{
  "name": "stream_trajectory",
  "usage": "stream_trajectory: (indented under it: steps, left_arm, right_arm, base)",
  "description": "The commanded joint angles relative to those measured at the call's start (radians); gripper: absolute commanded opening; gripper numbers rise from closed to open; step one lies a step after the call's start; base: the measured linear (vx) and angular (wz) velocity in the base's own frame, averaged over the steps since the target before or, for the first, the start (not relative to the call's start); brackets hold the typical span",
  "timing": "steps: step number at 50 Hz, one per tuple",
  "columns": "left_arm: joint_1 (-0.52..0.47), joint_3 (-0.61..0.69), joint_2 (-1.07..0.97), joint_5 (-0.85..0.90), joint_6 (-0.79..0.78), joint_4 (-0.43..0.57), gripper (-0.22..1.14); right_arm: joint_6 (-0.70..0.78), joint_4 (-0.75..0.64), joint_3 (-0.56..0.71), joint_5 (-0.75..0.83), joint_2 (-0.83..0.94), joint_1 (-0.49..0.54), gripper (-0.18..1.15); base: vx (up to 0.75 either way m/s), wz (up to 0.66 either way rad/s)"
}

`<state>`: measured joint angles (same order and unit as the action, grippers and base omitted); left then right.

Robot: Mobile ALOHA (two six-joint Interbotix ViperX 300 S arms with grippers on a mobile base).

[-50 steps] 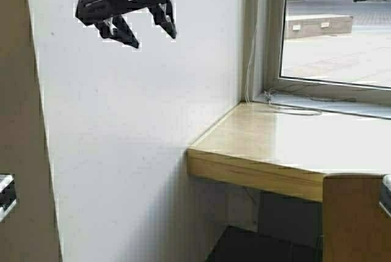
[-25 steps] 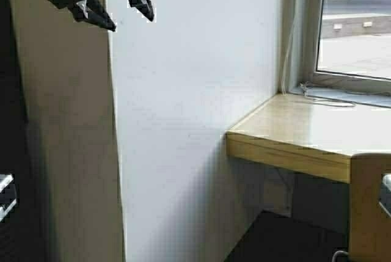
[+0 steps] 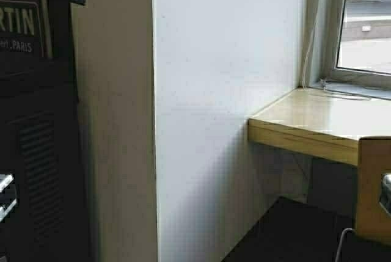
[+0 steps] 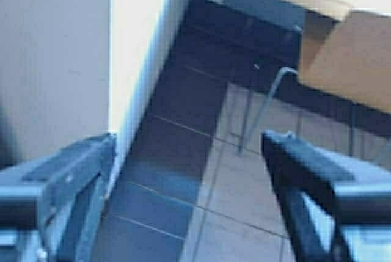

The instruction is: Push the chairs under the table

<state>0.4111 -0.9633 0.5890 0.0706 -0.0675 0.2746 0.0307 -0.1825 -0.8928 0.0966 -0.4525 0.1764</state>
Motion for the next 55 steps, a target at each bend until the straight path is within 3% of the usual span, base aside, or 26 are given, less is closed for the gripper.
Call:
stream_trajectory:
  steps: [1,10,55]
  left_arm:
    - [-0.066,0.000,0.035,-0.003,-0.006,-0.026,1.00]
    - [-0.147,-0.029,0.029,-0.026,0.003,-0.072,1.00]
    - [-0.146,-0.023,0.008,-0.058,0.009,-0.072,1.00]
  right_arm:
    - [0.000,0.023,0.035,0.005,-0.014,-0.005,0.94]
    - [0.002,0.040,0.048,0.008,-0.009,-0.003,0.94]
    - [0.008,0.038,0.055,0.003,-0.048,-0.003,0.94]
  base:
    - [-0.34,-0.01]
    - [-0.35,-0.11]
    - [-0.34,-0.05]
